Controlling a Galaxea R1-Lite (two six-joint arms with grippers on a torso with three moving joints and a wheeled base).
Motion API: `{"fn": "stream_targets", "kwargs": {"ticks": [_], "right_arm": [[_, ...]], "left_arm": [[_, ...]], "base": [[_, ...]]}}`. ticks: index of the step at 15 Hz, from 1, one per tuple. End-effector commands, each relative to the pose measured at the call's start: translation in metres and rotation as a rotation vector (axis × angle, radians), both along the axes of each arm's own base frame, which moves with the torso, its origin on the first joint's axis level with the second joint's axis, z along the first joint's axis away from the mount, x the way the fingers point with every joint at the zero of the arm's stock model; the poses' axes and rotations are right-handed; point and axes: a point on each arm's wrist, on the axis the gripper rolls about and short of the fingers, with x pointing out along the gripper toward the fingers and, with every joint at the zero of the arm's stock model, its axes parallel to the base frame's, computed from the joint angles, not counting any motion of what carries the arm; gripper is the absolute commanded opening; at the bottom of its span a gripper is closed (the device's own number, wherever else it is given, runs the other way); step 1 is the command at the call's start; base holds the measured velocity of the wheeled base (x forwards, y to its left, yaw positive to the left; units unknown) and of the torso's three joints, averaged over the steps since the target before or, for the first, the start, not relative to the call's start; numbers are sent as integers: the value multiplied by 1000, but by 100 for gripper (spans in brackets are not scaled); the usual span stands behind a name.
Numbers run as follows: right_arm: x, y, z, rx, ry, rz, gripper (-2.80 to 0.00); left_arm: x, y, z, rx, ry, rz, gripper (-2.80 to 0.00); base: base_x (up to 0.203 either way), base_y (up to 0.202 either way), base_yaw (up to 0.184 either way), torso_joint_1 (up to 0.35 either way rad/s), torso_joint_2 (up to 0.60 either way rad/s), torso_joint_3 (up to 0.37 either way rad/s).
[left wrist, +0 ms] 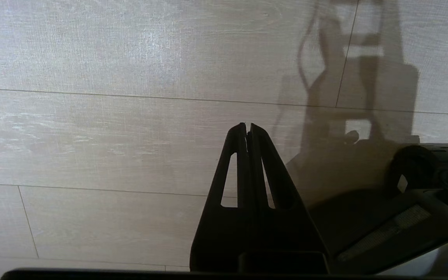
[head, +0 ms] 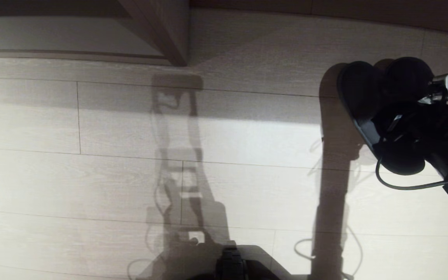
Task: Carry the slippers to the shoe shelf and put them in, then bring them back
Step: Place the slippers on the floor
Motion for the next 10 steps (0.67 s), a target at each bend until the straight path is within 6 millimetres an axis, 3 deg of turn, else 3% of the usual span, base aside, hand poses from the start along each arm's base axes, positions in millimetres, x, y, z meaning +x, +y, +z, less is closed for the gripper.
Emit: {"fn": "stream_targets", "kwargs": {"ticks": [1,3,5,8,10], "right_arm": [[7,-1,-11,4,28,-5,-280],[6,-9,-28,15,74,-44,-280],[5,-11,-30,16,72,-53,-280],[-14,-37,-63,35,159,-154,-280],[-21,-43,-75,44,189,-175,-280]], "left_arm": [[0,0,0,-2,-1,0,-280],[0,0,0,0,1,0,-280],[0,0,0,0,-1,-1,-280],[0,0,0,1,0,-1,-280],[0,0,0,1,-1,-1,-280]], "base": [[0,0,0,0,0,0],[0,0,0,0,0,0],[0,0,0,0,0,0],[0,0,0,0,0,0],[0,0,0,0,0,0]]}}
